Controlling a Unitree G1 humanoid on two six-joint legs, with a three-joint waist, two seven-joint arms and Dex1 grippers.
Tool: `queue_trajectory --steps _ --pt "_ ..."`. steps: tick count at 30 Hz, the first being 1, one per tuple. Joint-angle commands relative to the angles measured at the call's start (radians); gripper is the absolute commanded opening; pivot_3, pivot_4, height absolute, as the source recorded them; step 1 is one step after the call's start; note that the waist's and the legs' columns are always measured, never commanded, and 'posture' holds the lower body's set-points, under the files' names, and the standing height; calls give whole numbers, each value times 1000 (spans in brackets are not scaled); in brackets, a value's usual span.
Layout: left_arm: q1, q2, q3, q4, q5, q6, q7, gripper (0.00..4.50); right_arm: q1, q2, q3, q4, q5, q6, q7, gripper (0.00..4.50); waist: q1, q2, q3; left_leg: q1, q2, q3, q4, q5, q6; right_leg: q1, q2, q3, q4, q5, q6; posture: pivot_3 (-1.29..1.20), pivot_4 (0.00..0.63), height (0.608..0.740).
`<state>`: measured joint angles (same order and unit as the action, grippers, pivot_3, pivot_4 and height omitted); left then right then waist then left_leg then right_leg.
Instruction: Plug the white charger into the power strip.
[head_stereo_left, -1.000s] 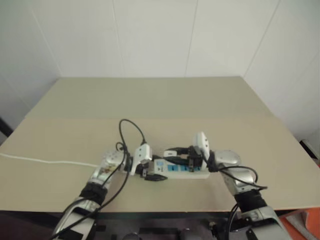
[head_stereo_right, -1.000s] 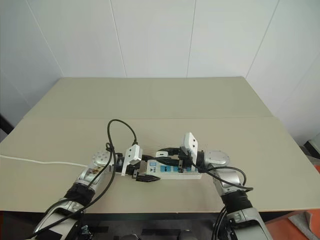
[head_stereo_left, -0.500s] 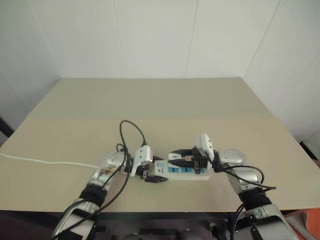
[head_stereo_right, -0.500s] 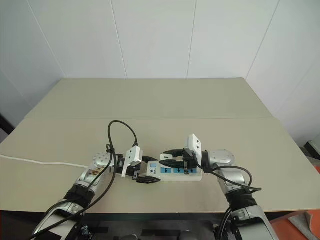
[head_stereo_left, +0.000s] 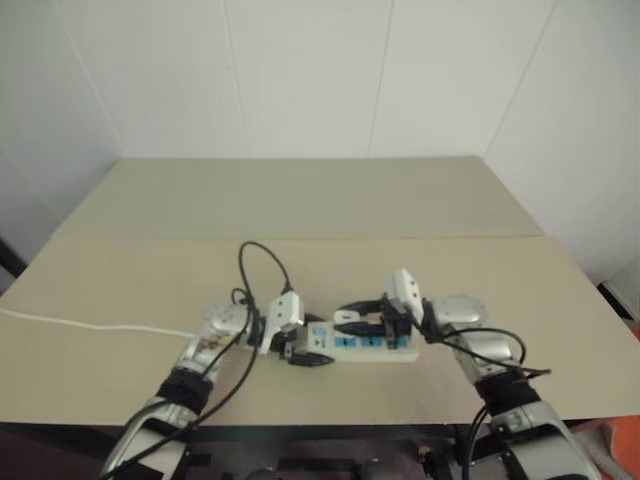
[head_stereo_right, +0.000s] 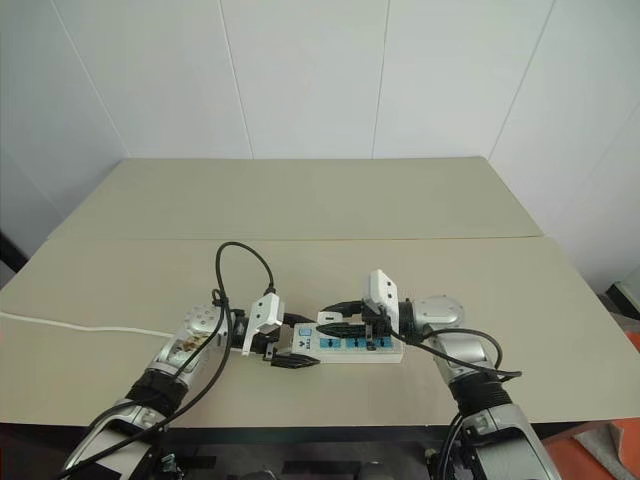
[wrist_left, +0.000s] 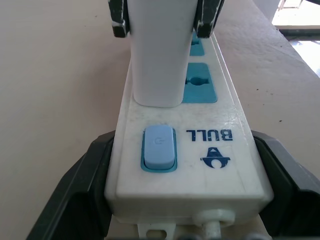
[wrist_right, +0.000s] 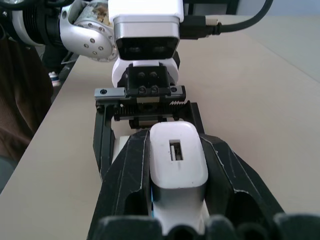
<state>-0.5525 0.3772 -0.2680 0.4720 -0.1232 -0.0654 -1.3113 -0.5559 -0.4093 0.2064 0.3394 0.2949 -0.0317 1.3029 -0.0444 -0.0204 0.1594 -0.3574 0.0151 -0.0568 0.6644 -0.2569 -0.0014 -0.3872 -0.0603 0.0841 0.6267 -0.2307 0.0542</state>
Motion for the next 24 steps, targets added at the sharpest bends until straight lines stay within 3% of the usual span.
queue_trajectory --steps 1,9,17,24 --pt "25 13 -59 36 53 6 -23 3309 7 21 60 60 -66 -3 4 1203 -3 0 -1 1 0 0 -1 0 0 1 0 0 0 0 0 0 150 740" --pt "25 28 -54 36 54 0 -20 3309 24 -11 52 168 -101 -67 17 1203 -5 -1 -9 4 1 1 -3 0 0 1 1 2 1 -5 6 0 150 740" --pt "27 28 -55 34 52 5 -8 3309 15 -3 45 153 -83 -61 14 1203 -4 -3 -13 4 0 1 -3 0 0 1 1 2 1 -5 6 0 150 740" --pt "23 15 -57 42 54 1 9 3309 19 -3 64 96 -88 -13 25 3459 -1 -3 -13 4 0 1 -3 0 0 1 1 2 1 -5 5 0 150 740"
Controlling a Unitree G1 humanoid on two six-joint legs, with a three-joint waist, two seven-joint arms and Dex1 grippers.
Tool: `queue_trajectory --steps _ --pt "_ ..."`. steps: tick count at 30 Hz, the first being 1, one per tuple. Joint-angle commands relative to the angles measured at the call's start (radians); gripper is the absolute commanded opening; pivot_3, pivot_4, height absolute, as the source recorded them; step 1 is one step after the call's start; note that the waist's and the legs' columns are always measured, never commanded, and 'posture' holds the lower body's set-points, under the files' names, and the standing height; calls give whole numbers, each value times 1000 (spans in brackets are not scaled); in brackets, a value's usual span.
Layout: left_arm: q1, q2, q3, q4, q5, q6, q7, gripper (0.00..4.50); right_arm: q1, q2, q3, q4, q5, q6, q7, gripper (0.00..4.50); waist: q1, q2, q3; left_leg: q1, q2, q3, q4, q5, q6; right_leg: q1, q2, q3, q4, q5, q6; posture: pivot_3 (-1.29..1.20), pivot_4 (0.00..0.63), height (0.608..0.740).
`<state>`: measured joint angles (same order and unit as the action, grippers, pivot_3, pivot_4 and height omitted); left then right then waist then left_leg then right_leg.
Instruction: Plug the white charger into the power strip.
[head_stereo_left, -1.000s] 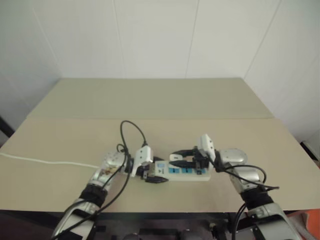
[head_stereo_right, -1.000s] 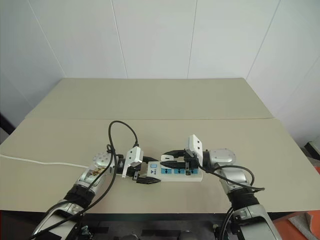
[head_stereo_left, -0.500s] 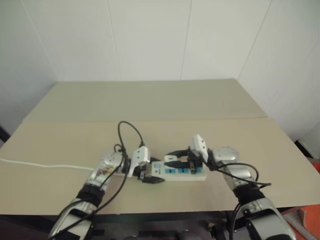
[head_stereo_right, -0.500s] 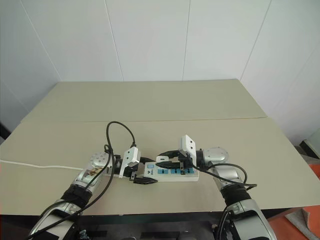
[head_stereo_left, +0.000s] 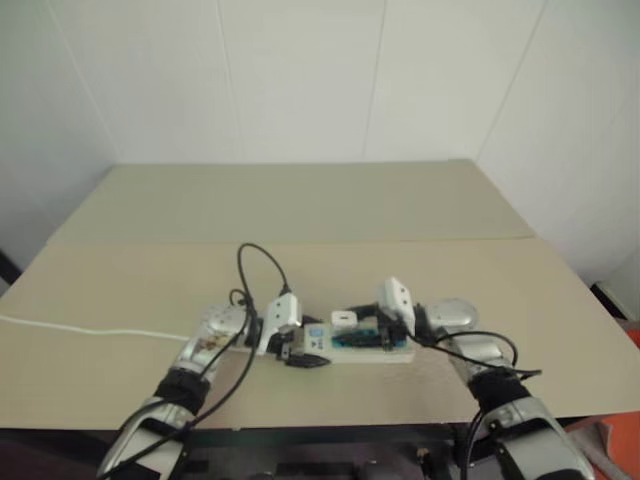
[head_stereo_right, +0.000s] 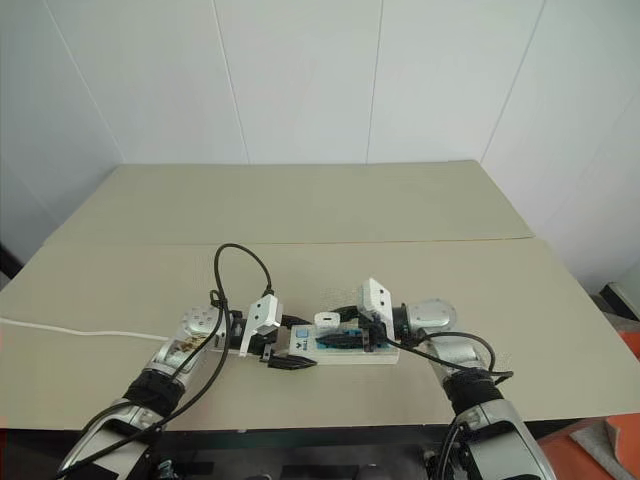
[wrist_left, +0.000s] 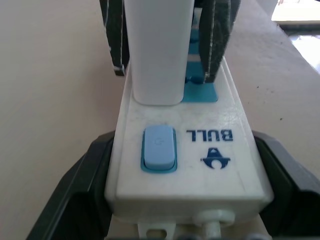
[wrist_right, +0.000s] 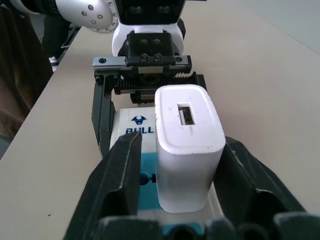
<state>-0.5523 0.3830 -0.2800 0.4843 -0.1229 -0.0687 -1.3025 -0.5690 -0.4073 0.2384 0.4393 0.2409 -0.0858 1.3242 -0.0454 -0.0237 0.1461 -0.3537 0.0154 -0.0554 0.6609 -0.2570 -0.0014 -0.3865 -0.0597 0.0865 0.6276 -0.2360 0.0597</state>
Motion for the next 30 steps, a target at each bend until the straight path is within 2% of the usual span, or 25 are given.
queue_trajectory --steps 1,3,9,11,13,19,22,30 --pt "23 8 -45 30 54 5 3 3309 33 -5 32 -12 -35 47 2 3833 0 0 0 0 0 0 0 0 0 0 0 0 0 0 0 0 150 740" --pt "24 5 -45 31 55 5 6 3309 32 -6 31 -19 -39 51 1 4441 0 0 0 0 0 0 0 0 0 0 0 0 0 0 0 0 150 740" --pt "24 -10 -38 32 54 6 37 3309 20 -18 7 -63 -25 70 9 4480 1 0 0 0 0 0 0 0 0 0 0 0 0 0 1 0 150 740" --pt "22 -18 -23 18 37 21 46 4027 19 -29 -10 -96 -11 78 9 4500 3 0 0 0 0 0 0 0 0 0 0 0 0 0 1 0 150 740" --pt "21 -16 -6 -12 21 35 56 4464 23 -46 -28 -138 8 93 15 4500 5 1 1 -1 0 0 0 0 0 -1 0 0 0 0 1 0 150 740" --pt "48 66 59 -171 -40 83 35 4464 46 -110 -96 -264 68 133 7 4500 -3 2 13 -8 0 0 0 0 0 -9 0 0 1 0 0 0 150 740" --pt "73 112 90 -260 -83 124 21 4464 53 -138 -128 -300 87 146 -2 4500 -3 2 18 -17 0 0 0 0 -1 -20 0 1 4 5 -8 0 150 740" --pt "179 293 203 -492 -204 247 -18 4464 162 -293 -252 -456 161 199 -3 4500 8 2 24 -27 0 0 1 1 -1 -28 -1 0 3 5 -8 0 150 740"
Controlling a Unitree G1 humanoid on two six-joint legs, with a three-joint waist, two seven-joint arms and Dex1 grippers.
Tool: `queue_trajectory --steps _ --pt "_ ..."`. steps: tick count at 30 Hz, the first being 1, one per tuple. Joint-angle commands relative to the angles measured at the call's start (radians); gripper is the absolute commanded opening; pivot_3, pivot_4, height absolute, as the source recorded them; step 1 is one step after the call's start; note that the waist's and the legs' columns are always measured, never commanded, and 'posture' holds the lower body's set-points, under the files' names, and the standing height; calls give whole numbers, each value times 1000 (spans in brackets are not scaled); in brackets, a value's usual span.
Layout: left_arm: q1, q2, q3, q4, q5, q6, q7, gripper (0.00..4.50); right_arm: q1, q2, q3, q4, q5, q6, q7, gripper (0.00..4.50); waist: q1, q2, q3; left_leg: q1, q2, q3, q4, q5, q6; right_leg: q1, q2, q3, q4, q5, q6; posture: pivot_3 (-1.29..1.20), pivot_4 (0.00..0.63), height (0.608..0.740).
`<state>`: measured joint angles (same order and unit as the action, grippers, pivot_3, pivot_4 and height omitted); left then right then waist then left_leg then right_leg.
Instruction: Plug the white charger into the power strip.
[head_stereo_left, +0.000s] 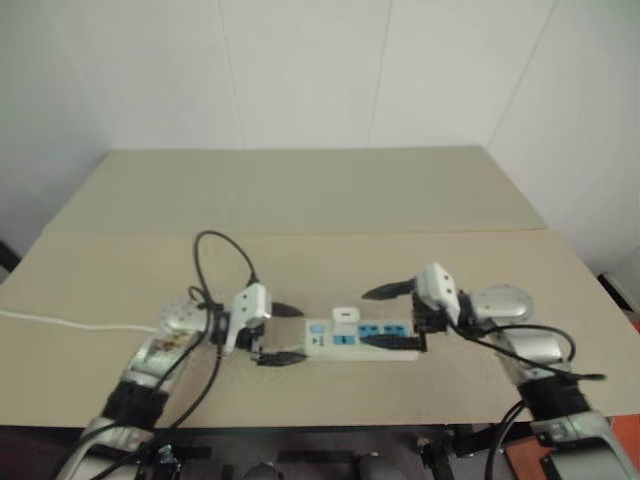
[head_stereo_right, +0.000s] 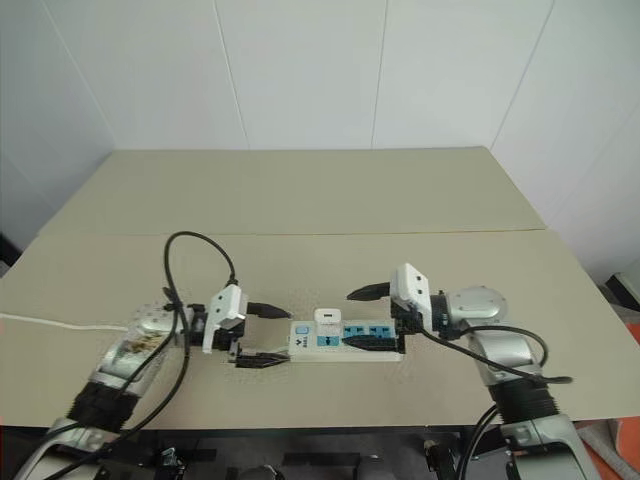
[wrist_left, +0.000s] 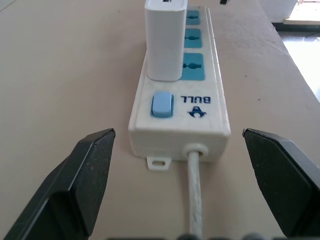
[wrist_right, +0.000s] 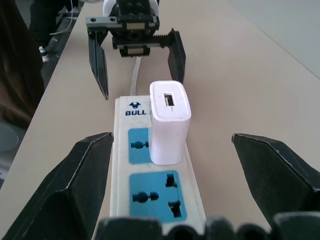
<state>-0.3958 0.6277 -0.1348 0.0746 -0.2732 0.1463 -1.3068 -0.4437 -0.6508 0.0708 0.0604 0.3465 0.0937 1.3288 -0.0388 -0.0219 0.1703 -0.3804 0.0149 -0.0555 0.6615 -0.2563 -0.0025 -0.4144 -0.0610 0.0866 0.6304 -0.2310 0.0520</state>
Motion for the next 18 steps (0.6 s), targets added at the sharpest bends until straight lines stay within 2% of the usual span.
queue_trajectory --steps 1,6,10,18 --pt "33 68 76 -100 -73 45 -19 4464 57 -69 -108 -92 67 28 -13 4500 1 0 0 -2 0 0 0 0 0 -2 0 0 0 0 0 0 150 740" --pt "81 175 157 -149 -110 72 -26 4464 208 -194 -239 -178 112 95 -34 4500 1 0 2 -6 0 0 1 1 -1 -6 0 0 1 0 0 0 150 740" --pt "103 228 220 -155 -120 93 -2 4464 310 -252 -338 -194 117 125 -70 4500 -2 -1 2 -5 0 1 1 1 -1 -6 0 0 1 0 0 0 150 740" --pt "176 258 258 -233 -158 134 13 4464 415 -286 -427 -187 112 136 -129 4500 -4 -1 2 -5 1 3 1 1 -1 -6 1 2 1 0 0 0 150 740"
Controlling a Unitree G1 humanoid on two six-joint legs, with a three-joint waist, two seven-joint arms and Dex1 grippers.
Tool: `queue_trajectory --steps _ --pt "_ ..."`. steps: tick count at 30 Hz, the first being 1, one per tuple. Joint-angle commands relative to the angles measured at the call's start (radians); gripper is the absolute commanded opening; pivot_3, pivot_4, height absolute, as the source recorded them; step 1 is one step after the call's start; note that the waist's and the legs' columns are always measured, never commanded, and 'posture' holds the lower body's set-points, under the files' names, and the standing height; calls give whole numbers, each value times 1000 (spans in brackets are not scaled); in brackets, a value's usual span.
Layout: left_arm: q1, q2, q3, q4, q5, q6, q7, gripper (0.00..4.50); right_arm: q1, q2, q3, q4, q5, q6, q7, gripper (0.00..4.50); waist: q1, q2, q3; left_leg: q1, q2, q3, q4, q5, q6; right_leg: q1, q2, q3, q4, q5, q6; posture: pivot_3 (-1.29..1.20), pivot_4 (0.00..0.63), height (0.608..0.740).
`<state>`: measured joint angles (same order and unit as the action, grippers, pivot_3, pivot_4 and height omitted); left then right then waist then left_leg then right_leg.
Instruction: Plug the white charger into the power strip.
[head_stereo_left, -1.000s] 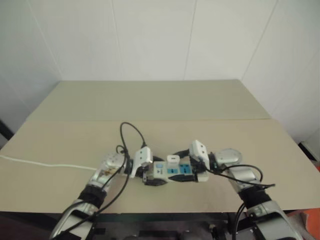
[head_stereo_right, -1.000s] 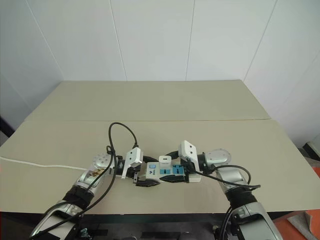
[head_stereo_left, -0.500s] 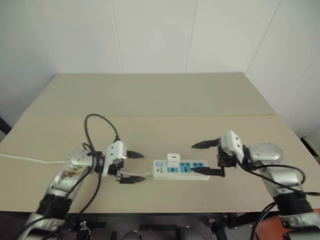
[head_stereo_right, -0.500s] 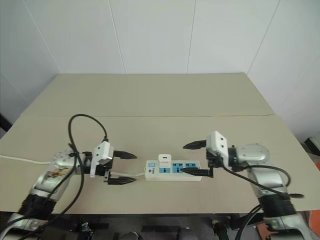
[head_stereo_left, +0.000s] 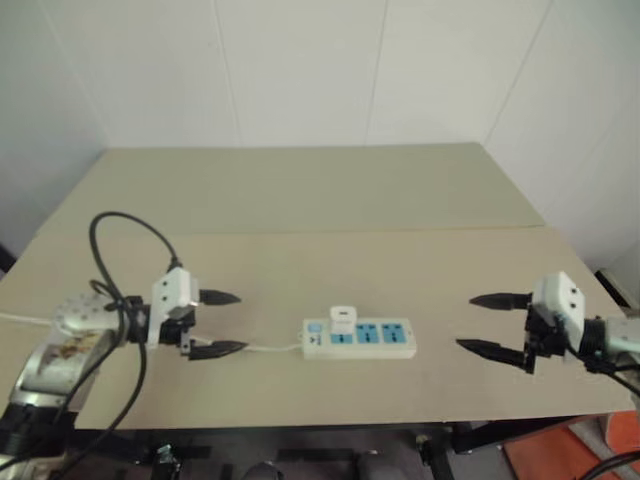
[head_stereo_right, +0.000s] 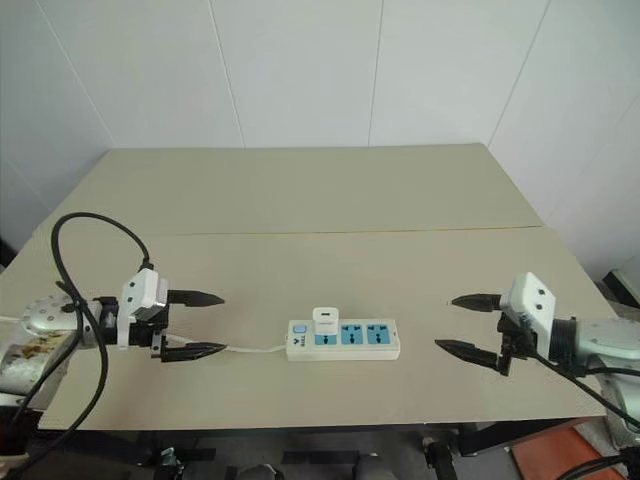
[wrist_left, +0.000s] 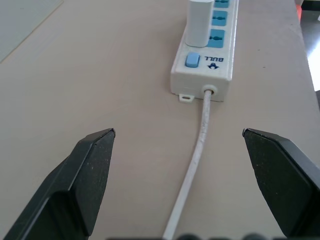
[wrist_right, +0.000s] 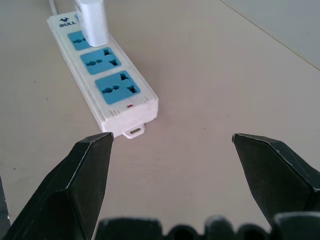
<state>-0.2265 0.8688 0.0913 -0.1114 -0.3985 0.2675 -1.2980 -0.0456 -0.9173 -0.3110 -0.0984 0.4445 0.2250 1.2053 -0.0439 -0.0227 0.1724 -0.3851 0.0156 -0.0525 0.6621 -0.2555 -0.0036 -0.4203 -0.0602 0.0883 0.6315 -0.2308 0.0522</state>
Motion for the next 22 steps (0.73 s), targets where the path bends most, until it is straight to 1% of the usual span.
queue_trajectory --steps 1,6,12,16,22 --pt "5 18 35 -49 -36 16 7 4464 24 -23 -44 -35 12 2 -3 4500 1 0 0 0 0 0 0 0 0 0 0 0 0 0 0 0 150 740" --pt "-10 17 52 -41 -53 12 11 4464 30 -29 -49 -52 26 11 -7 4500 1 0 0 1 0 0 0 0 0 0 0 0 0 0 0 0 150 740" --pt "-20 1 75 -38 -69 29 62 4464 21 -53 -50 -58 13 22 -24 4500 2 0 0 0 0 0 0 0 0 0 0 0 0 0 0 0 150 740" --pt "-20 -14 62 -55 -76 33 81 4464 -1 -52 -47 -55 25 33 -35 4500 1 0 0 0 0 0 0 0 0 0 0 0 0 0 0 0 150 740" --pt "-67 -51 14 -37 -62 29 88 4464 -18 -58 -44 -56 18 44 -44 4500 2 0 0 0 0 0 1 0 0 1 0 0 1 1 0 0 150 740"
